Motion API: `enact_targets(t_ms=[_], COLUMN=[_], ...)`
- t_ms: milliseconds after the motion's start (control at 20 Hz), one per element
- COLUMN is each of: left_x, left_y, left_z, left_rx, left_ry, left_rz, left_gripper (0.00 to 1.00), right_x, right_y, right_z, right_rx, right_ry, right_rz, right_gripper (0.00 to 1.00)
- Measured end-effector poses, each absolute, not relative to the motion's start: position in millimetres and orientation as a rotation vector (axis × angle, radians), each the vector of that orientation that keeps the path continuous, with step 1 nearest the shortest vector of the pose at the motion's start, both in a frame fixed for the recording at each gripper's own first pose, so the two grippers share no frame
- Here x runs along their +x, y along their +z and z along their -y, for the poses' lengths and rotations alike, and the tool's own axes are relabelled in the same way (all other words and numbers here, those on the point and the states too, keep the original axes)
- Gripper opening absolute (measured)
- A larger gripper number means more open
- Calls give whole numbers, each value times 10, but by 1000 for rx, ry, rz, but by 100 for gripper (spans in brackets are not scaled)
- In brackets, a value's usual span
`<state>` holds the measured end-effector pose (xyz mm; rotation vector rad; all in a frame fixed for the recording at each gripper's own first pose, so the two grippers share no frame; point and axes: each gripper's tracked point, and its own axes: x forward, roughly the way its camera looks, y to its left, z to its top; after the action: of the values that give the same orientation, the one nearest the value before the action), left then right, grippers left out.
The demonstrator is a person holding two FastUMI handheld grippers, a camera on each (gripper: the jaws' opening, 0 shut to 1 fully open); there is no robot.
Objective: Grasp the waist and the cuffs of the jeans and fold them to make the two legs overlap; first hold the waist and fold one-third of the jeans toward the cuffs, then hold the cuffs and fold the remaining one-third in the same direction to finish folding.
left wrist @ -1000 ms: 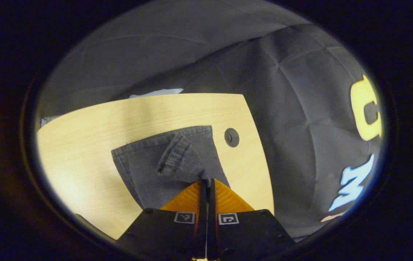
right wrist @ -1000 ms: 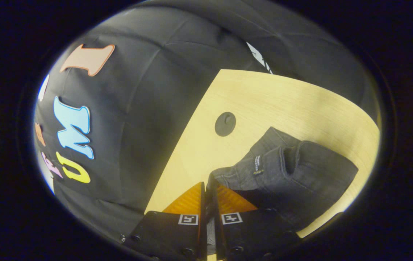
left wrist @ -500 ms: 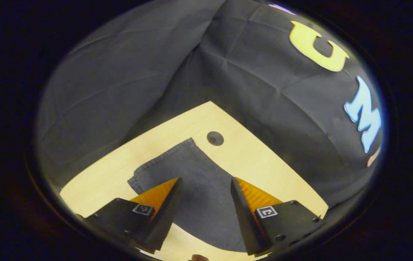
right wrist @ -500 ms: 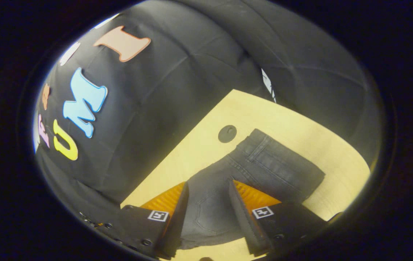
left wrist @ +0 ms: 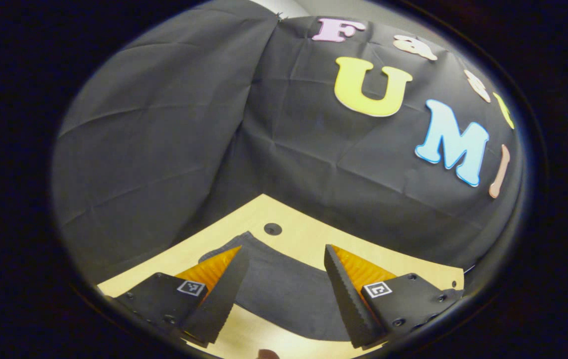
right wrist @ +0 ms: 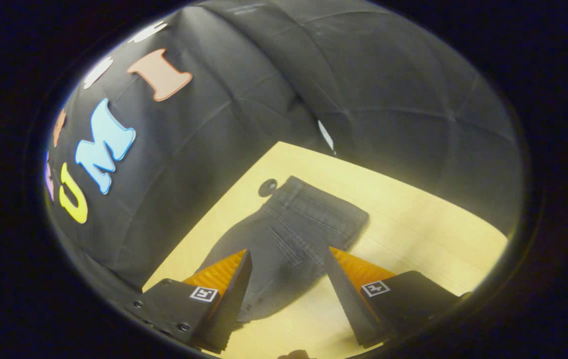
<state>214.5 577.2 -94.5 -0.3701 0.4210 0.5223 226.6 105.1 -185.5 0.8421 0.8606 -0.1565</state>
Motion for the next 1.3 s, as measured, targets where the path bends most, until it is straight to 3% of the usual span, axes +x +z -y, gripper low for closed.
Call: enact_targets(t_ms=[300, 650, 700, 750, 800, 850, 900, 1100, 1300], left_x=[1990, 2004, 2007, 2061, 2077, 2102, 2111, 2054, 1969], left_y=[-644, -518, -542, -564, -562, -560, -554, -603, -515], left_z=[-5571, -5252, -5191, -5127, -5080, -5040, -5017, -4952, -4883], left_rx=[-217, -105, -116, -127, -136, -144, -146, -154, -156], left_ry=[427, 313, 302, 296, 293, 290, 291, 298, 302], left_rz=[-311, -274, -274, -274, -270, -266, -262, -274, -255], left_gripper=[99, 96, 99, 96, 98, 98, 96, 99, 96], right_x=[2337, 2465, 2430, 2412, 2387, 2408, 2429, 2484, 2465], right_y=[-2218, -2509, -2565, -2618, -2582, -2636, -2649, -2547, -2043], right_z=[-1058, -1142, -1111, -1088, -1091, -1072, -1070, -1011, -941], right_rx=[1062, 1070, 1058, 1052, 1051, 1046, 1049, 1070, 1025], right_ry=[-303, -404, -420, -430, -418, -395, -376, -318, -236], right_rz=[-876, -890, -900, -905, -905, -912, -913, -895, -781], right_gripper=[88, 87, 75, 75, 53, 51, 41, 24, 16])
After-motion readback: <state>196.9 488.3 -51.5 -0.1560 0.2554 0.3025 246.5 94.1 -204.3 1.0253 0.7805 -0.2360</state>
